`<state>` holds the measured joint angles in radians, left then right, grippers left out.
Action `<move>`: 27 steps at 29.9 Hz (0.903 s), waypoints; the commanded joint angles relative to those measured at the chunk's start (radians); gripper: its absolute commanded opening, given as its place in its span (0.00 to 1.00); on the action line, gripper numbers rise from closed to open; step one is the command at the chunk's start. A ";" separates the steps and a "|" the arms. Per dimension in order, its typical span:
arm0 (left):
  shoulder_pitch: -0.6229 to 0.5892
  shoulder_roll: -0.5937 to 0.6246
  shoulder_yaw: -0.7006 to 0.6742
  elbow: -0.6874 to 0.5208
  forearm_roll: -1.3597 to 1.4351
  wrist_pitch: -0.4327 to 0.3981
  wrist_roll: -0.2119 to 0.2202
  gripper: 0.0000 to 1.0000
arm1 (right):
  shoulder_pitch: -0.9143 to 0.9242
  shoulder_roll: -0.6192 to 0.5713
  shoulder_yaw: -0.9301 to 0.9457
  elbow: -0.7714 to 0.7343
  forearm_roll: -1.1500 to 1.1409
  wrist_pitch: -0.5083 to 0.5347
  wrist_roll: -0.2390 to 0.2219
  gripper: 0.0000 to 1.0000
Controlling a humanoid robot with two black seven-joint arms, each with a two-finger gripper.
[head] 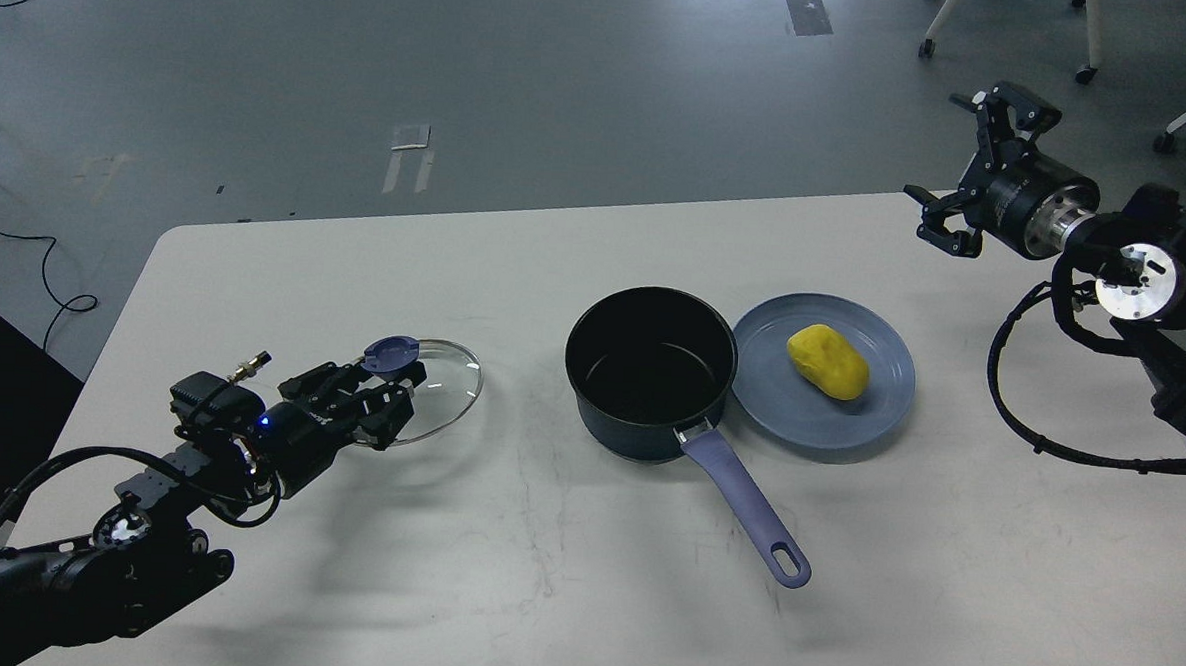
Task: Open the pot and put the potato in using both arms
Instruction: 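Lift the glass lid off the pot and carry it toward the robot, then set the lid on the table, release, and raise the left gripper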
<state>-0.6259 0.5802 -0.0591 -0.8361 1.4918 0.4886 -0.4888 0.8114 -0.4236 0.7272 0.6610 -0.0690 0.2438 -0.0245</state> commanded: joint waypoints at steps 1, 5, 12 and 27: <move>0.011 -0.011 0.001 0.003 0.002 0.000 0.000 0.53 | 0.000 0.000 0.000 0.000 0.000 0.000 0.001 1.00; 0.018 -0.037 0.002 0.009 0.004 0.000 0.000 0.60 | 0.000 -0.001 0.000 -0.001 0.000 0.000 0.003 1.00; 0.022 -0.056 0.001 0.020 0.002 0.000 0.000 0.98 | -0.006 -0.007 0.000 -0.003 0.000 0.002 0.003 1.00; -0.061 -0.045 -0.013 0.012 -0.100 0.000 0.000 0.98 | 0.002 -0.012 0.000 0.008 0.000 0.005 0.003 1.00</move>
<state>-0.6438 0.5294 -0.0708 -0.8177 1.4440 0.4888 -0.4886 0.8047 -0.4345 0.7272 0.6649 -0.0691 0.2487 -0.0214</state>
